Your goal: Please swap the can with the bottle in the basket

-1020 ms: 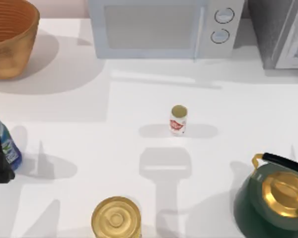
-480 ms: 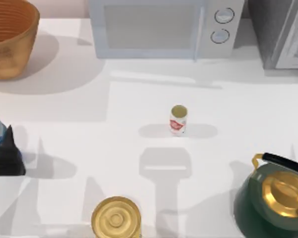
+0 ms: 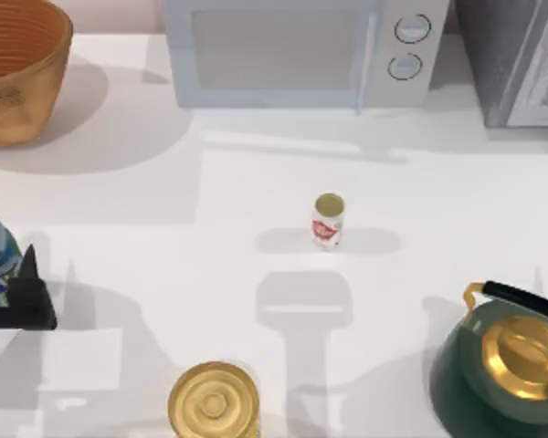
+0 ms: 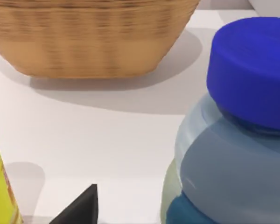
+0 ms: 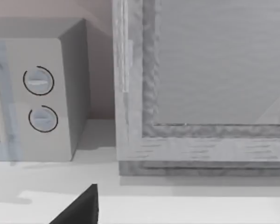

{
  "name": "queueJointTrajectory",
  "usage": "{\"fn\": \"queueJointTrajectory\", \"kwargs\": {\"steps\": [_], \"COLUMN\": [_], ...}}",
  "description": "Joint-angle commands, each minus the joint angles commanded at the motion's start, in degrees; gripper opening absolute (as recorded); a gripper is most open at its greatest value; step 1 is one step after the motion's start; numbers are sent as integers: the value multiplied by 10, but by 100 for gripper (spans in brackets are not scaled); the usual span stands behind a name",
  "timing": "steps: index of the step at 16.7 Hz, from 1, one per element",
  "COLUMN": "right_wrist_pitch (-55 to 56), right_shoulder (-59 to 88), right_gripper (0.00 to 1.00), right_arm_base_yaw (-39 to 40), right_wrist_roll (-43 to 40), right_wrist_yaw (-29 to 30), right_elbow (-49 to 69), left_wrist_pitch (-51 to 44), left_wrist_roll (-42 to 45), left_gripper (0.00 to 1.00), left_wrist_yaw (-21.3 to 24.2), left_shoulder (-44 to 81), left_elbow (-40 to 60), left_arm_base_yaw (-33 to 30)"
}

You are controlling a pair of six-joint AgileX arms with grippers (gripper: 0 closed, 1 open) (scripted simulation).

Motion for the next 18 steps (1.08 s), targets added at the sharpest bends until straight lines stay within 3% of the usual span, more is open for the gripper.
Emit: {"fn": "queueJointTrajectory", "kwargs": {"steps": [4,18], "right_wrist_pitch": [0,0], "right_shoulder": [0,0], "right_gripper": [100,100], "right_arm_base_yaw": [0,0], "right_wrist_roll": [0,0], "right_wrist_yaw": [0,0], "right_elbow": [0,0], "left_wrist_pitch": [54,77], "left_wrist_roll": [1,0], "left_gripper": [100,100], "left_wrist_yaw": [3,-2], "left_shoulder": [57,151], "left_elbow": [-4,67], "left_arm_base_yaw": [2,-4]}}
